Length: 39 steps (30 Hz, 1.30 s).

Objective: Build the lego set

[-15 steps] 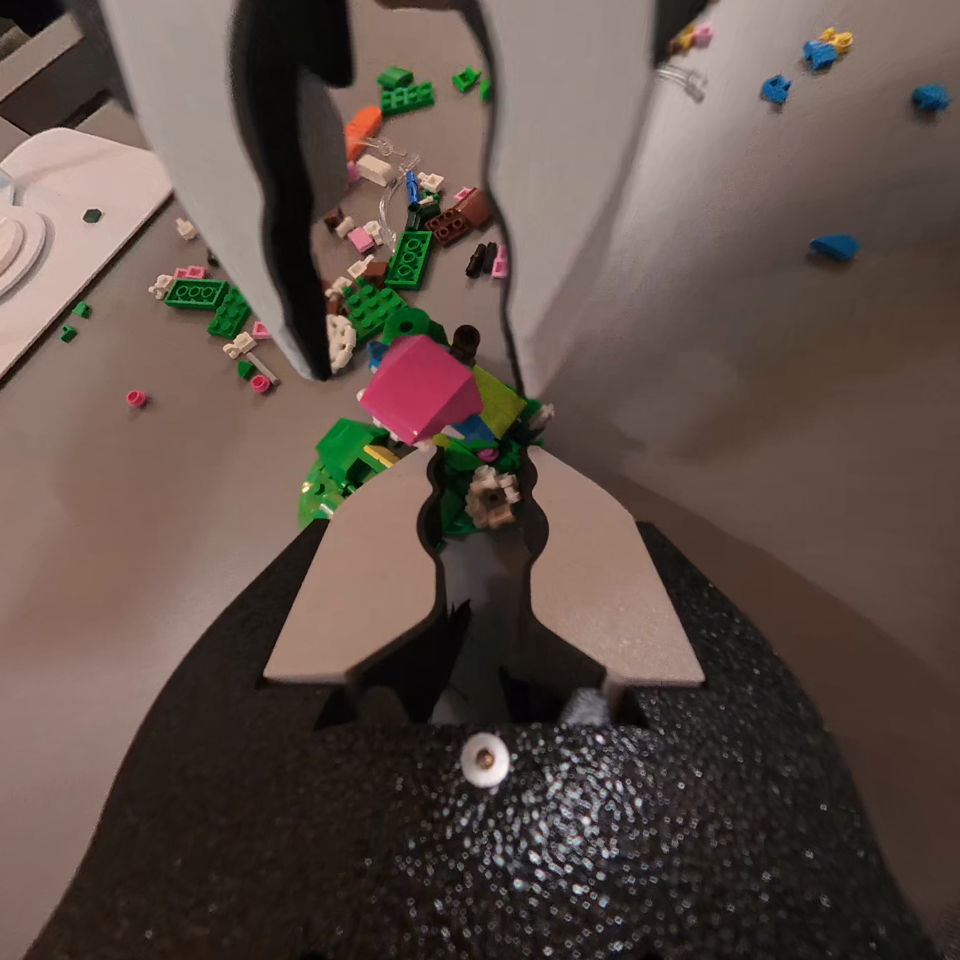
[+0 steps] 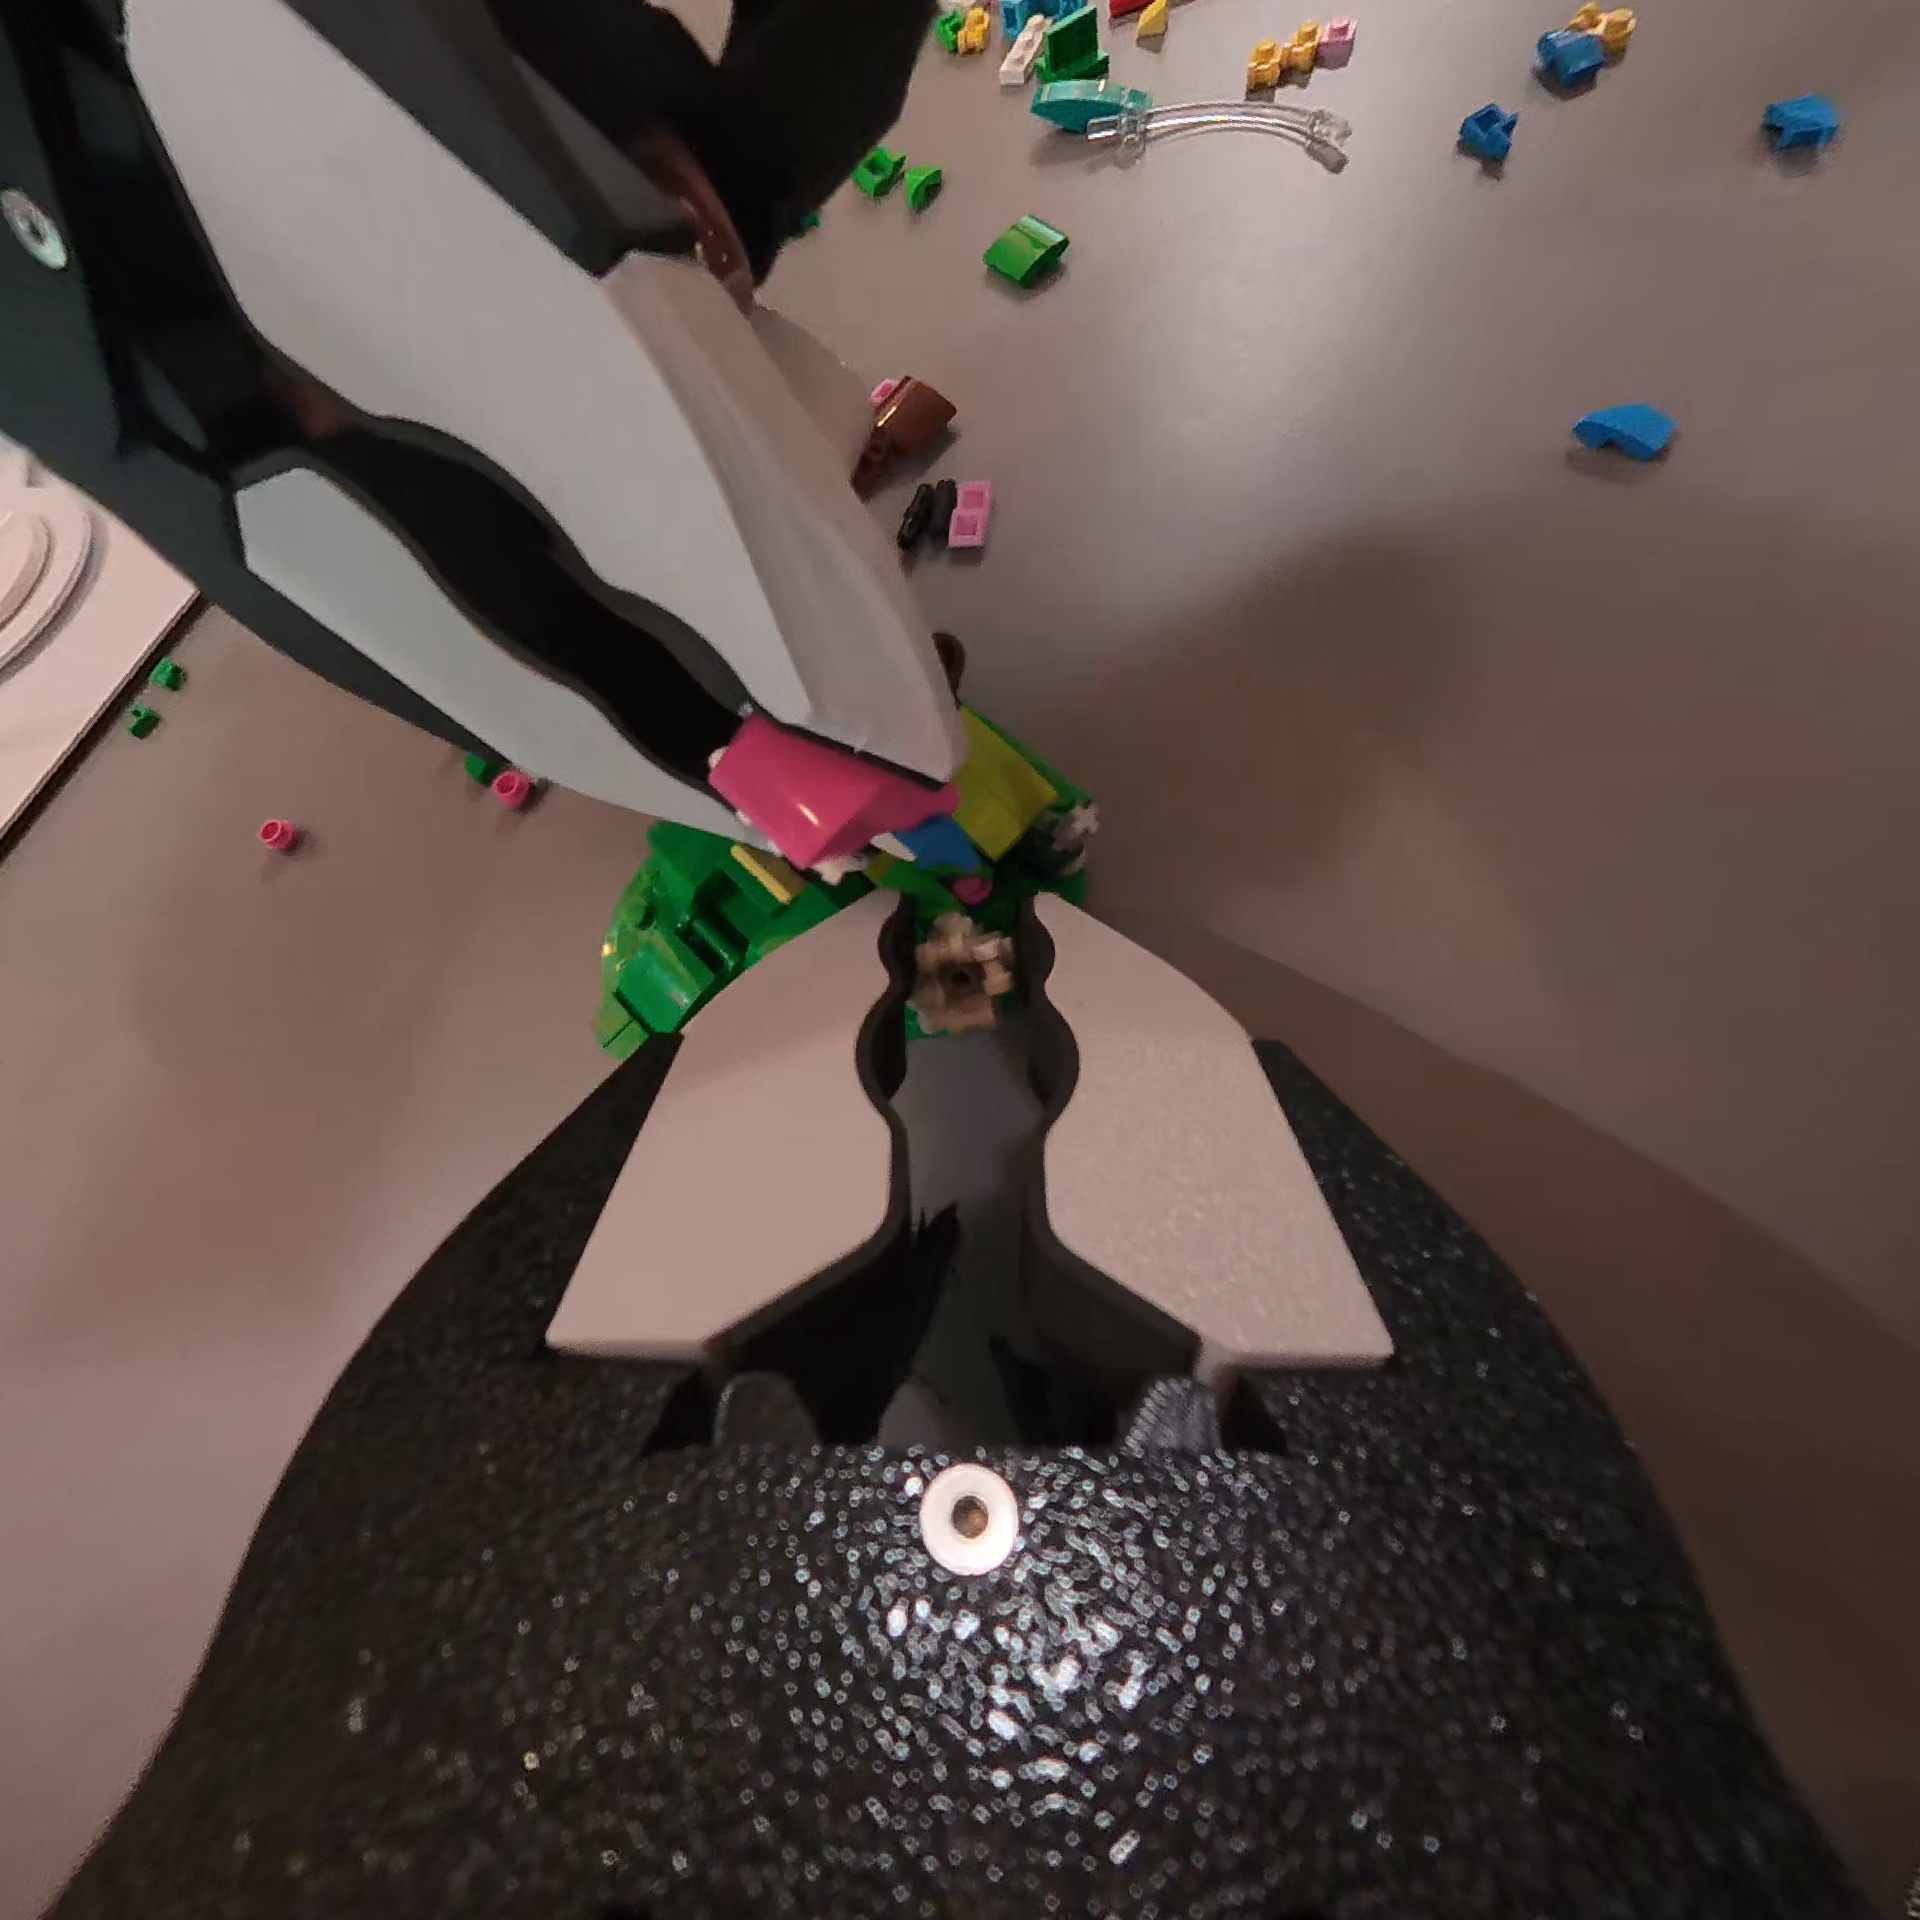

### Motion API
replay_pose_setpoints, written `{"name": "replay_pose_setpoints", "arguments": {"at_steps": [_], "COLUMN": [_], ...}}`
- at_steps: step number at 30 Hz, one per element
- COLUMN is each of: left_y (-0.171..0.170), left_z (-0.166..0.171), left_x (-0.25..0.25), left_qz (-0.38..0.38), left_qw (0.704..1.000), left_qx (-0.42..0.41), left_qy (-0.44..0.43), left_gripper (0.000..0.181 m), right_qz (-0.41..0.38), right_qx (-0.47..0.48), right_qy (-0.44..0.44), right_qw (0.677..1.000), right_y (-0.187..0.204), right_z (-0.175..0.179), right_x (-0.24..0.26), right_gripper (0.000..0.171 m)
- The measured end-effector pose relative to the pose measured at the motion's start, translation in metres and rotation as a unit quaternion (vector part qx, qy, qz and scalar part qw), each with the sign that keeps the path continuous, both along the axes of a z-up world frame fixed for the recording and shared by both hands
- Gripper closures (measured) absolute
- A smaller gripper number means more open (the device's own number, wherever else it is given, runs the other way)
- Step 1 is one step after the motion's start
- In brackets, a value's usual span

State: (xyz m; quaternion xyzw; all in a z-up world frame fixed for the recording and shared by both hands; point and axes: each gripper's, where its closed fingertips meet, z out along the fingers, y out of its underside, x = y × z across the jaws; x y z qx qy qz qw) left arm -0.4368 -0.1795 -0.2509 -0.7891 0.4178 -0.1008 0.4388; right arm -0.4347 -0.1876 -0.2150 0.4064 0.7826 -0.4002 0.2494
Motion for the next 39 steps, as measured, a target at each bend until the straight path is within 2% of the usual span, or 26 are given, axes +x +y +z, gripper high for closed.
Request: {"name": "replay_pose_setpoints", "arguments": {"at_steps": [1, 6, 11, 17, 26, 28, 36, 39], "left_y": [0.000, 0.001, 0.000, 0.002, 0.004, 0.005, 0.012, 0.014], "left_z": [0.000, 0.007, 0.004, 0.004, 0.010, 0.014, 0.020, 0.029], "left_x": [-0.001, -0.003, -0.003, -0.002, 0.000, 0.001, 0.002, -0.001], "left_qz": [0.005, 0.017, 0.026, 0.037, 0.039, 0.037, 0.049, 0.056], "left_qw": [1.000, 0.999, 0.998, 0.996, 0.995, 0.995, 0.997, 0.995], "left_qx": [-0.002, -0.009, -0.030, -0.047, -0.036, -0.025, 0.005, 0.029], "left_qy": [-0.002, -0.039, -0.047, -0.064, -0.081, -0.085, -0.067, -0.071], "left_gripper": [0.163, 0.158, 0.153, 0.141, 0.136, 0.137, 0.136, 0.136], "right_qz": [-0.007, -0.047, -0.082, -0.117, -0.168, -0.189, -0.281, -0.303], "right_qx": [-0.009, -0.041, -0.040, -0.003, 0.095, 0.097, 0.001, -0.035], "right_qy": [0.009, 0.104, 0.217, 0.347, 0.462, 0.468, 0.386, 0.370], "right_qw": [1.000, 0.993, 0.972, 0.931, 0.866, 0.858, 0.879, 0.877], "right_y": [0.001, 0.002, 0.004, 0.006, 0.005, 0.004, 0.015, 0.019], "right_z": [0.000, 0.001, 0.003, 0.006, 0.010, 0.012, 0.022, 0.028], "right_x": [-0.002, -0.008, -0.012, -0.014, -0.013, -0.012, -0.011, -0.012], "right_gripper": [0.151, 0.151, 0.151, 0.151, 0.151, 0.151, 0.151, 0.151]}}
